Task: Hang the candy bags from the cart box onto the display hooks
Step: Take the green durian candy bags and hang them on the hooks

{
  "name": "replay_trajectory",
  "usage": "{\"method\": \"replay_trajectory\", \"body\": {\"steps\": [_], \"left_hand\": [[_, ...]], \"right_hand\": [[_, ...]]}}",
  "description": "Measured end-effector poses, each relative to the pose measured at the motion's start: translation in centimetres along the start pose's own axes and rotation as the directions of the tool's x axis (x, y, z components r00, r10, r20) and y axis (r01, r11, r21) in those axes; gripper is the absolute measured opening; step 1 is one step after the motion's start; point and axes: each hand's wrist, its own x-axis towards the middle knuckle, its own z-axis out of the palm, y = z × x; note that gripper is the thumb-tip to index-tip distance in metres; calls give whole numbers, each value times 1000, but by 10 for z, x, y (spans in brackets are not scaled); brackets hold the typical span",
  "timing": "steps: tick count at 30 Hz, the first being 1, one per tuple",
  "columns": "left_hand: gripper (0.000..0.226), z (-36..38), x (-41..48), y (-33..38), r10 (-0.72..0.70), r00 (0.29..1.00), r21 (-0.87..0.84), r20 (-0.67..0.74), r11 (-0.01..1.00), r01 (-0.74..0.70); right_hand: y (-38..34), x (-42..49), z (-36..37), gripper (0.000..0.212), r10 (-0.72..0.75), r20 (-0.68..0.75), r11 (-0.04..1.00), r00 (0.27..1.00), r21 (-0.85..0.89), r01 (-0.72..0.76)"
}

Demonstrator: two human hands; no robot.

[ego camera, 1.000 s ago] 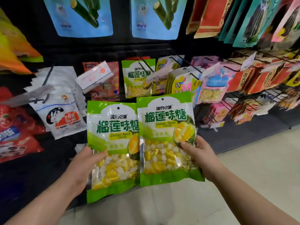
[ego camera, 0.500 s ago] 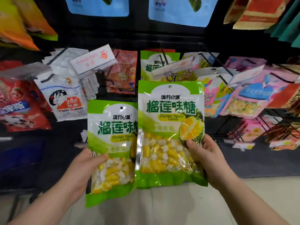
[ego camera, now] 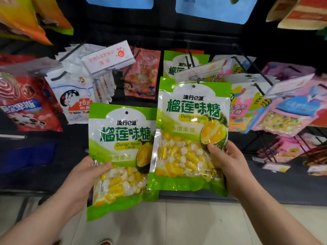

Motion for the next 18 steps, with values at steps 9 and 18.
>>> {"method": "replay_trajectory", "body": {"steps": [9,18], "left_hand": [[22,-5,3,7,-37,999,42,-33,998,38],[21,-23,13,7,-58,995,50,-86,997,63]], "right_hand": [[2,11,1,43,10,-23,1000,1000,-21,-10],[2,56,5,23,-4,-80,993,997,-119,-6]]}}
